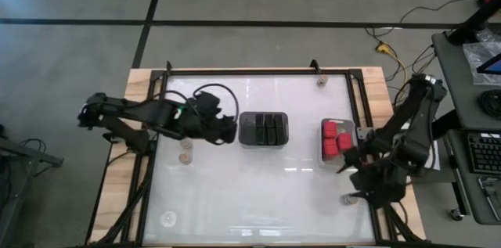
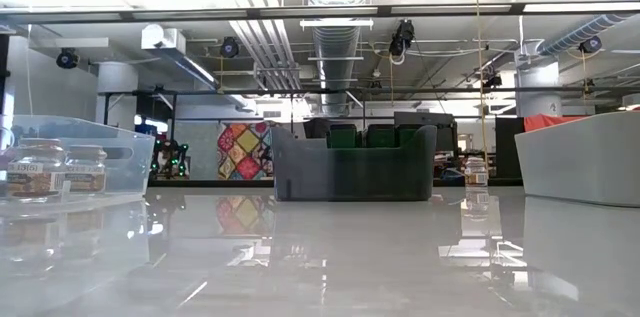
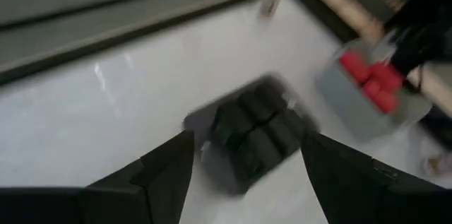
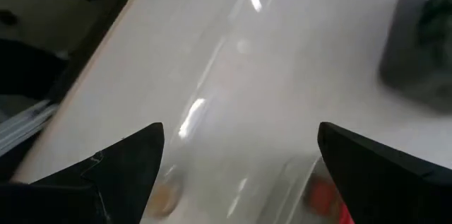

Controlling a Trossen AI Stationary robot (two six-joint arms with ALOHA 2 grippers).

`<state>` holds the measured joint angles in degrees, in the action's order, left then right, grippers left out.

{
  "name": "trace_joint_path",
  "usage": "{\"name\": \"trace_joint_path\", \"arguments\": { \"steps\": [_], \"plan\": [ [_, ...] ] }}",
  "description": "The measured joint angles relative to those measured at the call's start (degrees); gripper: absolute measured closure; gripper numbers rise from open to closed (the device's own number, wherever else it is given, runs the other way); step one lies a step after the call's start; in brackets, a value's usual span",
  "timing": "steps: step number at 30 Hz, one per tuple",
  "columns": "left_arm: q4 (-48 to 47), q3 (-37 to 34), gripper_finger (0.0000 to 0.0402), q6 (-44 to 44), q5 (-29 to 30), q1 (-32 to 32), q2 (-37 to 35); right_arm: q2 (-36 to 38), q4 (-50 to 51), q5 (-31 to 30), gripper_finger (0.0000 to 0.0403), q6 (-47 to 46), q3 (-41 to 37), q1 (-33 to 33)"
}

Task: Sort spices by type
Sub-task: Put the brown spice bottle into the transparent bin

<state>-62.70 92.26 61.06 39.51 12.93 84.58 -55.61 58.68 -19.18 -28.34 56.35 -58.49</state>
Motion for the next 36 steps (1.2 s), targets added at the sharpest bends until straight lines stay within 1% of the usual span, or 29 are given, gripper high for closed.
{"name": "trace_joint_path", "arguments": {
  "steps": [3, 5, 9, 12, 14, 17, 20, 22, 27, 29, 33, 36],
  "plan": [
    [4.22, -0.04, 0.0157, -2.08, 3.12, -0.02, 1.97, -0.42, 3.41, 2.31, 0.0037, -6.43, 0.75, -3.7],
    [4.72, -0.04, 0.0157, -2.28, 3.53, -0.07, 3.2, -1.67, 5.17, 3.22, 0.0037, -10.45, 0.71, -6.61],
    [4.71, -0.06, 0.016, -1.24, 3.57, -0.5, 5.74, -7.95, 6.46, 3.13, 0.0037, -13.9, 0.6, -10.49],
    [4.7, -0.1, 0.0168, -0.52, 3.6, -0.57, 7.07, -13.7, 6.8, 3.09, 0.0037, -14.87, 0.74, -10.12],
    [4.72, -0.1, 0.017, 0.13, 2.9, -0.57, 7.67, -17.2, 6.87, 3.96, 0.0037, -17.3, 1.24, -8.86],
    [4.66, -0.15, 0.017, 0.69, -1.63, -0.55, 8.31, -21.32, 7.04, 10.32, 0.0037, -23.88, 1.64, -6.99],
    [4.67, -0.15, 0.017, 1.39, -3.1, -0.47, 8.41, -23.84, 7.02, 15.1, 0.0037, -30.49, 1.78, -6.88],
    [4.7, -0.15, 0.017, 1.36, -2.74, -0.46, 8.39, -24.75, 7.04, 17.16, 0.0037, -34.2, 1.78, -6.94],
    [4.89, -0.15, 0.017, -1.71, 0.12, -0.35, 9.69, -24.77, 6.76, 17.75, 0.0037, -38.97, 1.76, -6.72],
    [4.84, -0.15, 0.017, -3.0, -0.13, -0.3, 10.79, -24.2, 6.58, 18.08, 0.0037, -41.05, 1.76, -6.63],
    [4.75, -0.17, 0.0171, -4.23, -2.8, -0.23, 11.54, -23.52, 6.33, 18.29, 0.0037, -46.36, 1.67, -6.59],
    [4.64, -0.17, 0.0171, -5.06, -2.78, -0.22, 11.71, -23.69, 5.18, 18.4, 0.0037, -49.25, 1.43, -6.28]
  ]
}}
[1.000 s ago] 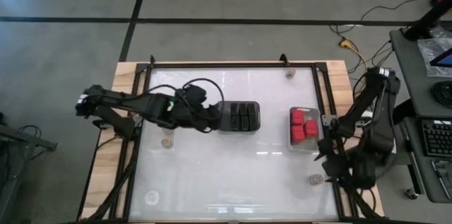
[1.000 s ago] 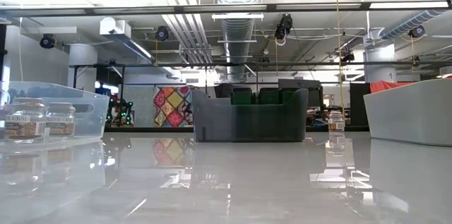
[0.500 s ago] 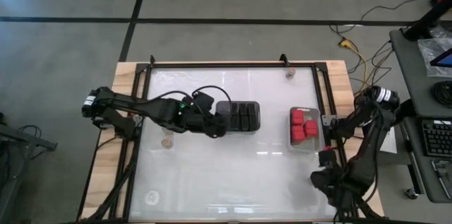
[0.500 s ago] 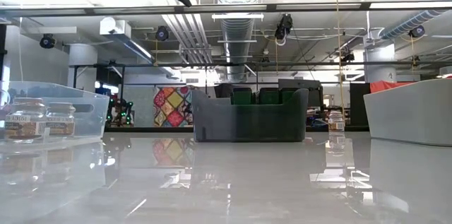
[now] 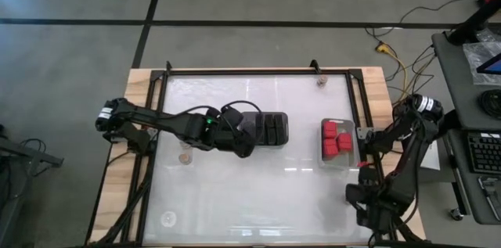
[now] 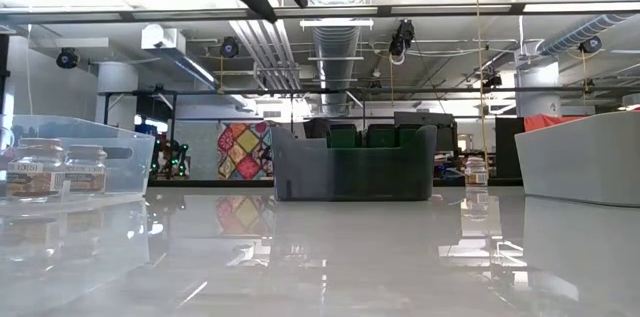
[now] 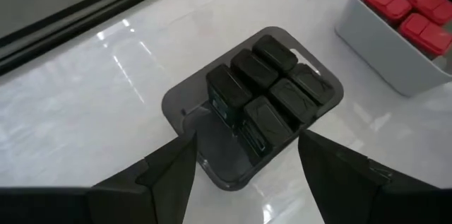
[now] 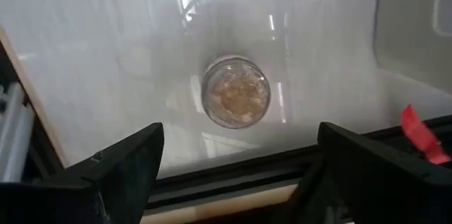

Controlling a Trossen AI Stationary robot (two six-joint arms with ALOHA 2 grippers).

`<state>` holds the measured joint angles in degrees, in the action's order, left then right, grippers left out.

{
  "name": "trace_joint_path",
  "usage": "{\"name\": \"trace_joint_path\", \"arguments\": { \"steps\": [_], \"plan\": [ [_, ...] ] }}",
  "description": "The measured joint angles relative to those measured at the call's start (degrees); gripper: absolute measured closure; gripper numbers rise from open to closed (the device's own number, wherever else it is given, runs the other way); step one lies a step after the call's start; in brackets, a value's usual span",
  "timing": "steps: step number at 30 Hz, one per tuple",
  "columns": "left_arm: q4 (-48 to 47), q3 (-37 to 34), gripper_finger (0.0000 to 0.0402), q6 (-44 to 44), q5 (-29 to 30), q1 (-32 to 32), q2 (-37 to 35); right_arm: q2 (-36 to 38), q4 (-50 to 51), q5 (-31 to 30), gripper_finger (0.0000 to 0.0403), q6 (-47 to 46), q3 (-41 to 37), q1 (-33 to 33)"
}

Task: Sort spices by type
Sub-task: Put the brown spice bottle into the transparent bin

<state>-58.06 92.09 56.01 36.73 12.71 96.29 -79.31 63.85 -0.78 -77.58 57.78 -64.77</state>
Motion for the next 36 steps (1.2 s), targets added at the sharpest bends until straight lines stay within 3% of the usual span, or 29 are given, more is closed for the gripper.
{"name": "trace_joint_path", "arguments": {
  "steps": [9, 18, 22, 29, 36],
  "plan": [
    [0.09, 0.0, 0.0171, -3.09, -1.63, 1.07, 0.0, -2.21, -0.2, -0.27, 0.0037, -2.53, -1.16, 3.33],
    [-0.67, 0.0, 0.0171, -6.89, -0.98, 3.25, 0.0, -2.25, -6.36, 4.44, 0.0041, -2.89, -4.71, 6.06],
    [-1.88, 0.0, 0.0171, -7.28, 2.05, 3.96, 0.1, -2.25, -6.39, 5.82, 0.0064, -2.34, -4.94, 6.76],
    [-4.03, 0.0, 0.0171, -9.28, 1.77, 4.0, 0.5, -2.25, -7.76, 5.78, 0.0121, -2.41, -5.28, 7.47],
    [-13.14, 0.0, 0.0171, -9.09, 1.68, 4.0, 0.19, -2.25, -11.25, 6.98, 0.0162, -5.02, -7.89, 7.94]
  ]
}}
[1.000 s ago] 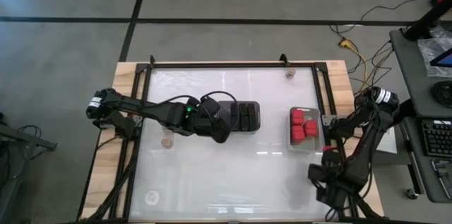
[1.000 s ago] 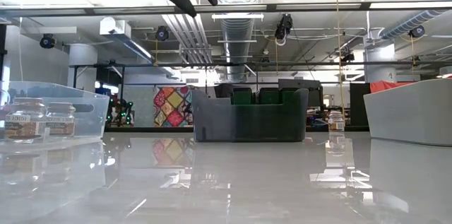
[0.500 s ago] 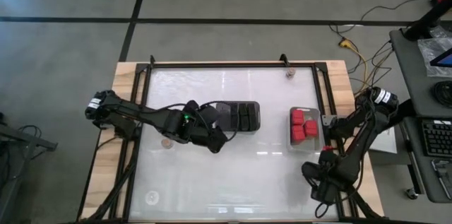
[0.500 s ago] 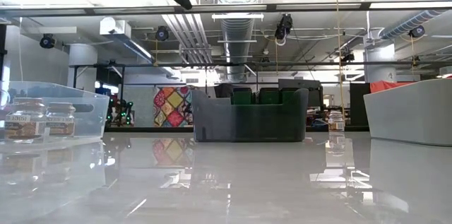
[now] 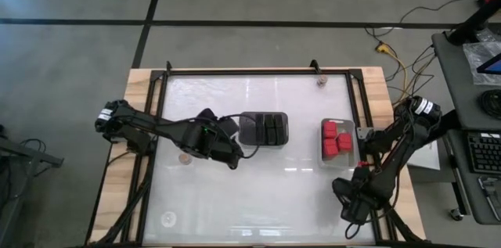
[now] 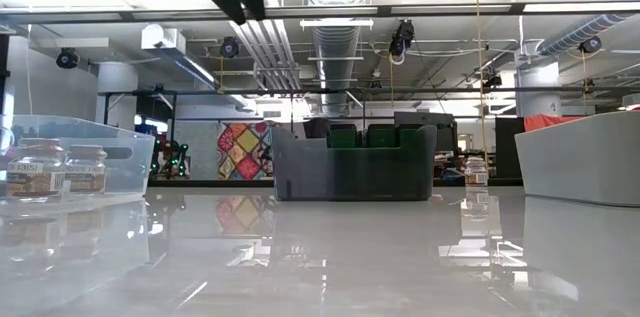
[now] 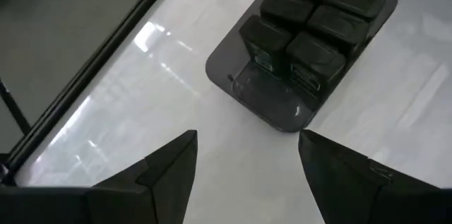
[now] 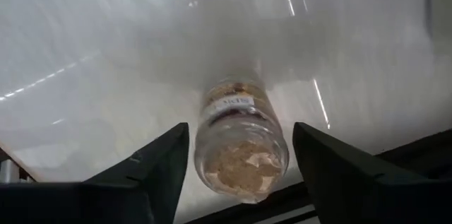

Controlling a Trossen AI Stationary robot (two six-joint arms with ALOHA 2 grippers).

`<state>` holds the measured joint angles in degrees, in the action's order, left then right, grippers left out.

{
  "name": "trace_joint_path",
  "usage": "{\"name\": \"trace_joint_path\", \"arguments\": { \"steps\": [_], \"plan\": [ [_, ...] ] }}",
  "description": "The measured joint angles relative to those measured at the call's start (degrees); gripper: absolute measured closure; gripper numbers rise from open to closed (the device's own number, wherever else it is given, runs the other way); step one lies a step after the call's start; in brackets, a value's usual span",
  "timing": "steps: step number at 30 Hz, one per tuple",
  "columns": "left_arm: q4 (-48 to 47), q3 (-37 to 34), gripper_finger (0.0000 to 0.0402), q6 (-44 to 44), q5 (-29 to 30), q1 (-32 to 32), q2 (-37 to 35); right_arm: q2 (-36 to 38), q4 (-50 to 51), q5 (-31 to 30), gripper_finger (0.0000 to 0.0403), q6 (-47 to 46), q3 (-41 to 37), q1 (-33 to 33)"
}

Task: Sort spices by type
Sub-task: Put the brown spice bottle into the transparent bin

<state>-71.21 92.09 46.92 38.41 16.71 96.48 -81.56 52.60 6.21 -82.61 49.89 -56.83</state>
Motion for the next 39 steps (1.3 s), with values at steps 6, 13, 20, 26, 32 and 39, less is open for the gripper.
{"name": "trace_joint_path", "arguments": {
  "steps": [6, 13, 20, 26, 32, 39],
  "plan": [
    [1.93, 0.0, 0.0171, -3.52, 0.8, 0.18, -2.55, -0.04, -0.09, 0.75, 0.0183, -3.28, -0.55, -0.01],
    [3.28, -3.43, 0.0171, -5.58, 6.13, 2.83, -9.88, -0.04, -0.54, 1.93, 0.0225, -5.17, -0.55, -0.01],
    [12.71, -17.01, 0.017, -3.69, 6.2, 7.71, -20.45, -0.11, -0.31, 5.41, 0.0227, -0.39, 0.23, -0.16],
    [32.19, -30.49, 0.017, -9.06, 3.25, 9.88, -29.51, -4.2, 3.49, 5.31, 0.0226, 8.98, 7.09, 4.79],
    [50.86, -39.82, 0.017, -22.0, -0.65, 9.88, -33.77, -14.88, 7.31, 3.7, 0.0227, 28.7, 18.82, 12.38],
    [56.57, -43.9, 0.017, -27.72, -5.8, 9.88, -35.35, -27.23, 11.68, -1.55, 0.0227, 52.1, 35.37, 17.58]
  ]
}}
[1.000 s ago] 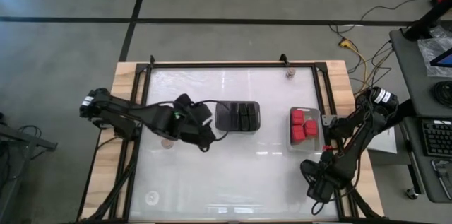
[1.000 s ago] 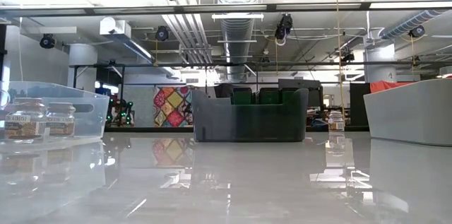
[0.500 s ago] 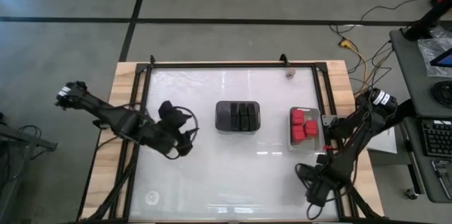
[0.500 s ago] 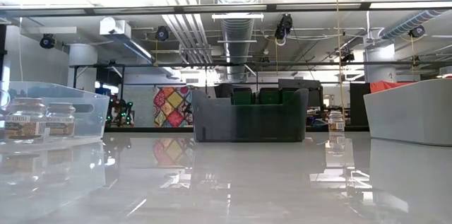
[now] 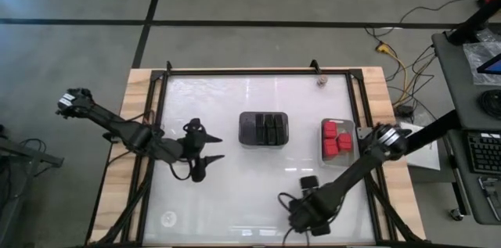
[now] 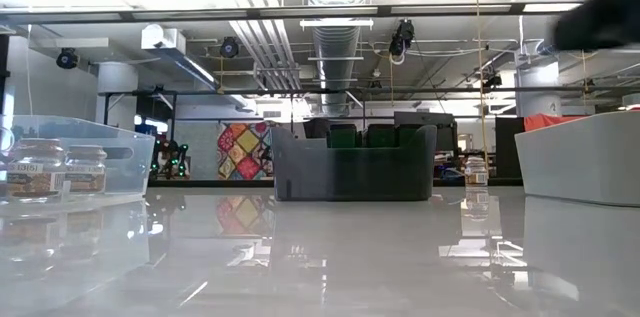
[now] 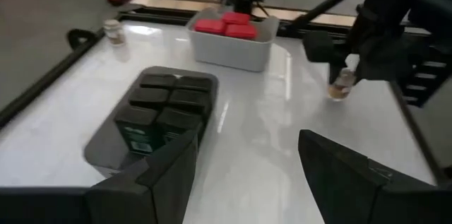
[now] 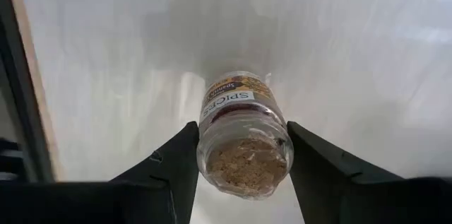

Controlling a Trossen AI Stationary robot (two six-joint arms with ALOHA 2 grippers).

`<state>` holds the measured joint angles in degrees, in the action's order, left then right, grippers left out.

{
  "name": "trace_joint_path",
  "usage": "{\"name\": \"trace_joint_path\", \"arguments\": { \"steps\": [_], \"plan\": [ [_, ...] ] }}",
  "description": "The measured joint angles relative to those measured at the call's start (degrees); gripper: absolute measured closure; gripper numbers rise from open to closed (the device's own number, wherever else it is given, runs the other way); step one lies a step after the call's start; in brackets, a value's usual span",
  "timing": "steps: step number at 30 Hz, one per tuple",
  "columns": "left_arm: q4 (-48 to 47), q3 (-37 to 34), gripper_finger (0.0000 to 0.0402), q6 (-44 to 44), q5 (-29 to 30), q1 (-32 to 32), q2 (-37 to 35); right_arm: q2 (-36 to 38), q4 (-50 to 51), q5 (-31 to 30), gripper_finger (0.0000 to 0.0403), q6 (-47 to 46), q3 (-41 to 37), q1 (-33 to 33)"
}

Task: Sort spices by type
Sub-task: Put the brown spice bottle into the transparent bin

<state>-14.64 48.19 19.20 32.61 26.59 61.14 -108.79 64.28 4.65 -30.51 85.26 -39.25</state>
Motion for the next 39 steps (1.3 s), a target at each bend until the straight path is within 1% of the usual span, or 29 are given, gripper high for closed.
{"name": "trace_joint_path", "arguments": {
  "steps": [3, 6, 9, 13, 17, 19, 22, 24, 26, 28, 30, 34, 37, 39],
  "plan": [
    [-0.32, 0.32, 0.017, 0.74, -1.77, 0.06, -0.44, -3.42, 1.31, -3.08, 0.0227, 10.1, 5.89, 1.26],
    [-2.58, 1.78, 0.0171, 0.73, -2.14, 0.38, -0.54, -6.17, 1.04, -5.15, 0.0222, 19.63, 10.56, 2.52],
    [-8.72, 3.87, 0.0171, 0.85, -3.77, 0.52, -0.56, -8.48, 1.02, -7.36, 0.0222, 28.09, 14.87, 4.06],
    [-16.09, 7.01, 0.0171, 1.0, -6.62, 0.52, -0.68, -11.54, 1.15, -7.89, 0.0224, 39.9, 19.69, 6.56],
    [-20.65, 8.7, 0.0171, 0.66, -8.57, 0.52, -1.64, -16.25, 2.38, -8.54, 0.0221, 48.48, 24.66, 9.02],
    [-23.65, 8.74, 0.0171, 0.77, -6.98, 0.53, -2.33, -18.75, 4.55, -9.18, 0.0221, 51.16, 27.6, 10.33],
    [-29.85, 8.74, 0.0171, 2.36, -3.51, 0.41, -2.95, -21.13, 6.44, -9.24, 0.022, 52.6, 31.2, 12.51],
    [-31.35, 8.74, 0.0171, 2.81, -3.28, -0.02, -3.17, -22.1, 6.25, -9.23, 0.0219, 52.72, 32.82, 13.71],
    [-30.79, 8.74, 0.0171, 2.97, -3.21, -0.36, -3.41, -22.92, 5.95, -9.44, 0.0218, 53.1, 34.21, 14.75],
    [-28.19, 8.91, 0.0171, 2.48, -3.52, -0.75, -3.49, -23.66, 5.19, -9.65, 0.0217, 52.95, 35.87, 15.71],
    [-25.7, 9.05, 0.0171, -0.12, -5.24, -0.8, -3.47, -23.96, 4.52, -9.96, 0.0209, 52.68, 36.97, 16.31],
    [-23.61, 9.04, 0.017, -2.7, -8.14, -1.28, -3.18, -23.91, 3.39, -11.75, 0.0176, 51.84, 39.46, 16.63],
    [-23.76, 9.04, 0.0162, -3.79, -7.7, -1.38, -3.09, -23.76, 3.02, -13.71, 0.0142, 48.98, 41.92, 16.41],
    [-23.41, 9.04, 0.015, -4.08, -7.54, -1.43, -2.73, -23.76, 4.01, -13.74, 0.0122, 45.41, 43.89, 16.16]
  ]
}}
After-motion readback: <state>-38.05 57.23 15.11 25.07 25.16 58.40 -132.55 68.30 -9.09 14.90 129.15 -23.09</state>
